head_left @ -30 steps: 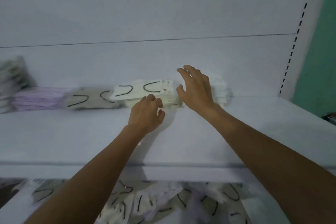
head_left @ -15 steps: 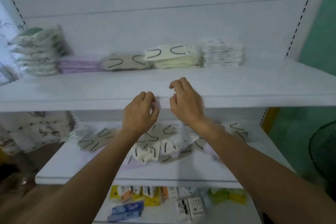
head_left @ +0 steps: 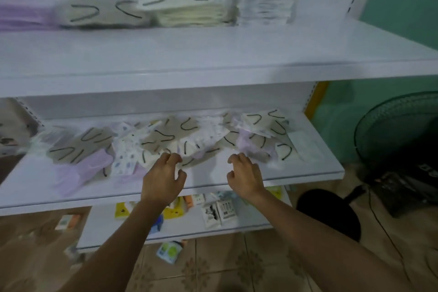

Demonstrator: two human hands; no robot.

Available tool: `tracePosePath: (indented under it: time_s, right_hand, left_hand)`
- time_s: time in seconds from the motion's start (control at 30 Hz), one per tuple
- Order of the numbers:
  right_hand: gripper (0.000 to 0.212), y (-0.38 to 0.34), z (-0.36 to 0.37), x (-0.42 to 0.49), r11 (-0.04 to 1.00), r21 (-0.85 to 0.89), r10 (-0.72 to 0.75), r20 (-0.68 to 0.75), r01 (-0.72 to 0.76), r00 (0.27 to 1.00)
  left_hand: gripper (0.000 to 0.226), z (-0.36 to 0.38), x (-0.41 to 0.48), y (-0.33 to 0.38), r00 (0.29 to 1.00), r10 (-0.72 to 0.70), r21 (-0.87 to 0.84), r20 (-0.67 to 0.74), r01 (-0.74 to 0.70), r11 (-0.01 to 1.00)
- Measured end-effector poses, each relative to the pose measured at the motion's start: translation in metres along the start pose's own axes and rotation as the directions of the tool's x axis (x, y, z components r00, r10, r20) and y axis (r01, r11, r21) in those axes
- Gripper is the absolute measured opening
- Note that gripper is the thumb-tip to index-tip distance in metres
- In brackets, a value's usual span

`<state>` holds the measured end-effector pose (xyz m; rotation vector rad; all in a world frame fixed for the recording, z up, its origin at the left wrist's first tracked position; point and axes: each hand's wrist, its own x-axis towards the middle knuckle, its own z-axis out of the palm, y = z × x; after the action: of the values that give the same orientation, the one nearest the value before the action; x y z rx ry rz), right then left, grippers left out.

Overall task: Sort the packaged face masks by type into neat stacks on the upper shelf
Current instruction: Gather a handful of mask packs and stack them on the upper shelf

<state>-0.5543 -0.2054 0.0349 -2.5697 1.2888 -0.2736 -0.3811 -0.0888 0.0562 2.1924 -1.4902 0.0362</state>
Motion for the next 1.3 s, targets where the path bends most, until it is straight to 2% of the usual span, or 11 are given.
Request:
tracePosePath:
  time_s: [0.17, 0.37, 0.6, 0.7, 0.8, 0.87, 0.97, 1.03, 1.1, 1.2, 1.3]
  right_hand:
    - [0.036, 0.059, 0.008, -0.007, 0.991, 0.015, 0.135, 0.025, -0.135, 0.991]
    - [0.037, 0.141, 0.014, -0.002, 0.967, -0.002, 0.252, 0.115, -0.253, 0.961]
    - [0.038, 0.259, 0.018, 0.027, 0.953, -0.057, 0.302, 0.252, -0.297, 0.92]
    - [0.049, 0.297, 0.015, 0.047, 0.943, -0.146, 0.329, 0.276, -0.299, 0.903]
    - [0.074, 0.318, 0.017, 0.066, 0.922, -0.171, 0.387, 0.362, -0.348, 0.848]
    - [0.079, 0.323, 0.024, 0.078, 0.925, -0.224, 0.375, 0.402, -0.308, 0.835]
    - [0.061, 0.317, 0.033, 0.081, 0.91, -0.391, 0.287, 0.357, -0.137, 0.889]
    - [0.048, 0.31, 0.034, 0.083, 0.892, -0.451, 0.162, 0.319, -0.001, 0.934]
    - [0.034, 0.301, 0.036, 0.088, 0.912, -0.401, 0.008, 0.228, 0.086, 0.974]
    - [0.021, 0.28, 0.034, 0.095, 0.981, -0.054, -0.182, 0.082, 0.187, 0.98]
    - [0.024, 0.255, 0.03, 0.103, 0.935, 0.317, -0.188, 0.058, 0.161, 0.98]
  left_hand:
    - [0.03, 0.051, 0.006, 0.026, 0.99, -0.026, -0.043, 0.135, 0.032, 0.999]
    - [0.021, 0.115, 0.034, 0.071, 0.951, -0.017, -0.111, 0.308, 0.053, 0.992]
    - [0.024, 0.196, 0.062, 0.137, 0.892, -0.264, -0.227, 0.366, 0.361, 0.905]
    - [0.027, 0.22, 0.057, 0.156, 0.858, -0.313, -0.232, 0.406, 0.428, 0.874]
    - [0.029, 0.233, 0.046, 0.165, 0.874, -0.197, -0.208, 0.444, 0.315, 0.926]
    - [0.031, 0.235, 0.05, 0.164, 0.876, -0.185, -0.195, 0.445, 0.296, 0.935]
    - [0.032, 0.236, 0.064, 0.16, 0.858, -0.267, -0.193, 0.438, 0.38, 0.904]
    - [0.033, 0.235, 0.071, 0.158, 0.839, -0.32, -0.202, 0.44, 0.44, 0.875]
    - [0.036, 0.232, 0.074, 0.156, 0.827, -0.356, -0.193, 0.435, 0.471, 0.861]
    - [0.052, 0.224, 0.078, 0.15, 0.858, -0.368, -0.163, 0.359, 0.446, 0.88]
    - [0.073, 0.212, 0.087, 0.145, 0.899, -0.367, -0.191, 0.238, 0.414, 0.89]
